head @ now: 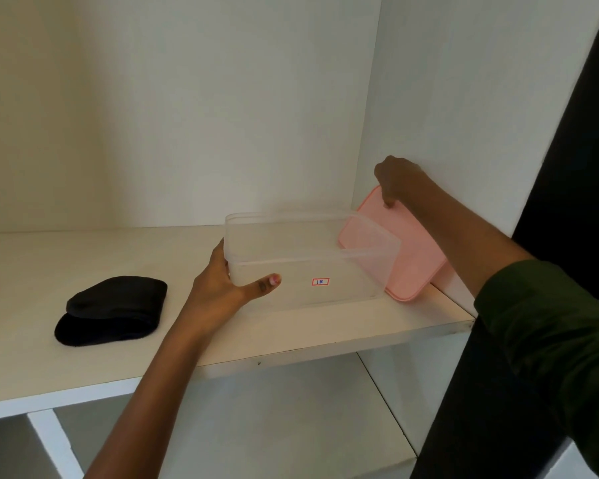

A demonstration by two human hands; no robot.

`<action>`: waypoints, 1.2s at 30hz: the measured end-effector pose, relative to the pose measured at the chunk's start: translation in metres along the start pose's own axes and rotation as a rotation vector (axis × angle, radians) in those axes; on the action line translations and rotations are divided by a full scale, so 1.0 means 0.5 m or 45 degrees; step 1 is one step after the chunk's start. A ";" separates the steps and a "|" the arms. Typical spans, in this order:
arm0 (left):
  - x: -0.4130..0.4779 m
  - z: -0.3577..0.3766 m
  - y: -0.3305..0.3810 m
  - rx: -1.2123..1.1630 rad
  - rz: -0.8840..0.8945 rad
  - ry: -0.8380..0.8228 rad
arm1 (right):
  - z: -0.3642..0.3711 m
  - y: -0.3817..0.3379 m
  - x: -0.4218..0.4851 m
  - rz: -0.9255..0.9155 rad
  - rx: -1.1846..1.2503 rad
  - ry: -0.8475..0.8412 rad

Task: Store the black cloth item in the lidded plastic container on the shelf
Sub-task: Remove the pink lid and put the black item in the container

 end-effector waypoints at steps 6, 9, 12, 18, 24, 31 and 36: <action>-0.007 0.002 0.003 0.008 -0.021 -0.009 | -0.025 -0.007 -0.004 0.039 0.005 0.067; -0.007 0.004 0.004 0.007 -0.058 -0.046 | -0.067 -0.028 -0.008 -0.010 0.076 0.121; -0.007 0.004 0.011 -0.035 -0.086 -0.126 | -0.119 -0.073 -0.017 -0.141 0.151 0.144; -0.024 -0.071 0.042 0.003 -0.175 -0.106 | -0.241 -0.217 -0.052 -0.491 0.291 0.269; -0.038 -0.267 0.100 0.664 -0.120 0.520 | -0.340 -0.413 -0.127 -0.865 0.389 0.297; -0.031 -0.366 0.045 1.290 -0.483 0.550 | -0.295 -0.627 -0.239 -1.145 0.395 -0.225; -0.020 -0.371 0.023 1.316 -0.560 0.467 | -0.208 -0.681 -0.269 -0.994 0.288 -0.610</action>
Point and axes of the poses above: each hand's wrist, its own x-axis towards the middle knuckle, its own z-axis out of the palm, y = z × x, the point moved 9 cm from there along x, towards the middle knuckle, and after that the axes turned 10 degrees about -x, right-handed, at the moved point
